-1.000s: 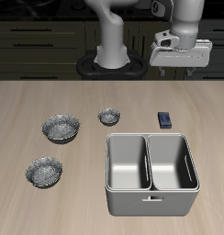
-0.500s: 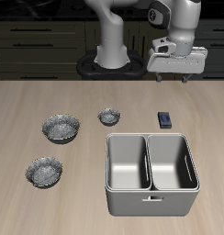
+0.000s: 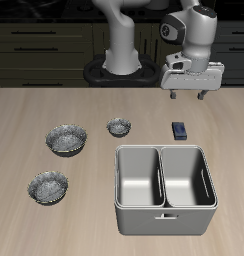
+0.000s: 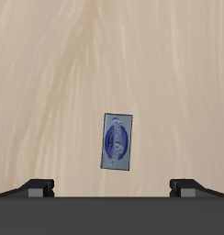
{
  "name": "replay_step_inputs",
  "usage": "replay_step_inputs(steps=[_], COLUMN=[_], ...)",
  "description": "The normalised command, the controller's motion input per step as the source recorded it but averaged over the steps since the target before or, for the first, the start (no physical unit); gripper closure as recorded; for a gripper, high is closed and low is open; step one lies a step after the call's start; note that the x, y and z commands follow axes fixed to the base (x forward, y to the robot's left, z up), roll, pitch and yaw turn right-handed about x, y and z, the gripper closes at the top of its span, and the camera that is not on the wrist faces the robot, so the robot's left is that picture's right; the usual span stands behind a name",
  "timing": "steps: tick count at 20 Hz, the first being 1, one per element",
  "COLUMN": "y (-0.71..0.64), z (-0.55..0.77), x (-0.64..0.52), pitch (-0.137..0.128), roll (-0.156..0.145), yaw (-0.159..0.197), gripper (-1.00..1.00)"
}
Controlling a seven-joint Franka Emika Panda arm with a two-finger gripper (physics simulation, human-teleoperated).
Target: Place the cream cheese in the smallest bowl
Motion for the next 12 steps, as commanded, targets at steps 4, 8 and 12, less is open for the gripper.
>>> replay_step_inputs(steps=[4,8,12], y=[0.05,-0.01,-0.01], z=[-0.15,-0.23,-0.25], x=[-0.1,-0.08,-0.01], pitch=[-0.038,-0.006,-0.042], roll=[-0.008,-0.04,-0.048], yaw=[0.019,0.004,0.01], gripper=[-1.0,-1.0,-1.0])
